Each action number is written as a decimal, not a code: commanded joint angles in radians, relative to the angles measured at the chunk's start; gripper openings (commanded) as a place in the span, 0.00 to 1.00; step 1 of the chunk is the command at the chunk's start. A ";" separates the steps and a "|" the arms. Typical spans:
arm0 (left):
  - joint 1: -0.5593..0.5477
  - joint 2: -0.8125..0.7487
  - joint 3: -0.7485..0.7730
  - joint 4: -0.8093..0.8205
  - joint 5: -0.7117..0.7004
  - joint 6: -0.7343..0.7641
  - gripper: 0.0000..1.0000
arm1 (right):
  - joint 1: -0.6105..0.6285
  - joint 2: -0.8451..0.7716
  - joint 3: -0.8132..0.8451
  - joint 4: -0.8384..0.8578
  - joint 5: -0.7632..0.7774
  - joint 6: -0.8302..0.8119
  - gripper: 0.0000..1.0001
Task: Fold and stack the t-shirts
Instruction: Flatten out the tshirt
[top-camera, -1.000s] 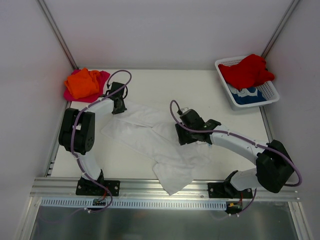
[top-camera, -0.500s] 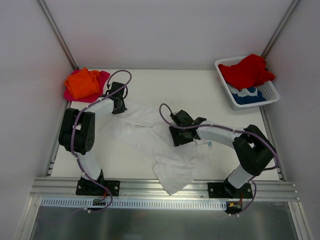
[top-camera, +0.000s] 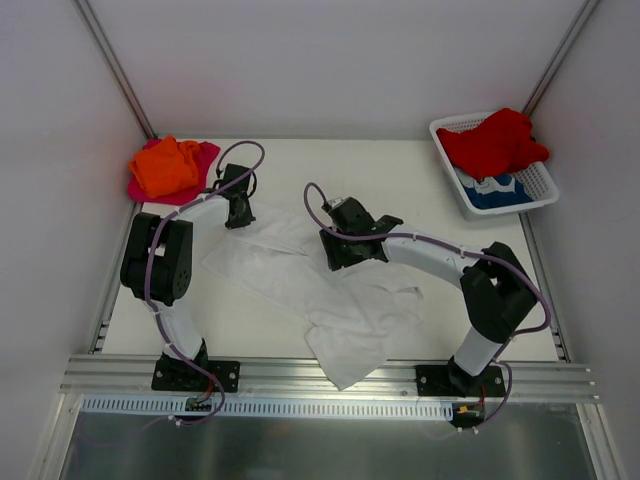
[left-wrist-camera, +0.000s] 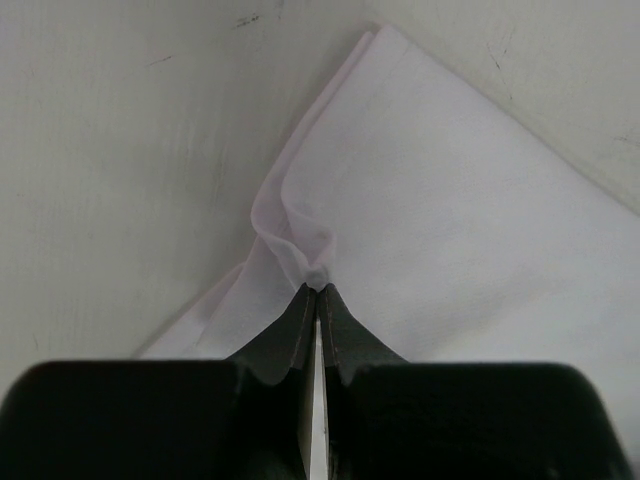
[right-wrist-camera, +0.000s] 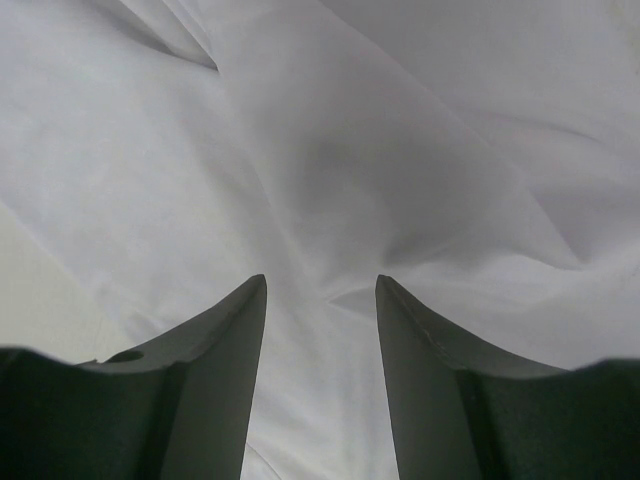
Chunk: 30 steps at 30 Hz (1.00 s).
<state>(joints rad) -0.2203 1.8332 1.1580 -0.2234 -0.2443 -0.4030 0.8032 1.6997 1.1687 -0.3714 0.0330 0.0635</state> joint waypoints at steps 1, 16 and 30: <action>0.013 0.006 0.034 -0.005 0.008 -0.002 0.00 | 0.007 0.020 0.037 -0.032 -0.015 -0.022 0.51; 0.013 0.001 0.034 -0.005 0.014 0.000 0.00 | 0.025 0.002 -0.026 0.014 -0.057 0.007 0.51; 0.013 -0.025 0.023 -0.005 0.013 0.004 0.00 | 0.033 0.026 -0.133 0.112 -0.061 -0.001 0.51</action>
<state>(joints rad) -0.2203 1.8404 1.1606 -0.2230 -0.2432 -0.4030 0.8318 1.7279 1.0363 -0.2970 -0.0246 0.0738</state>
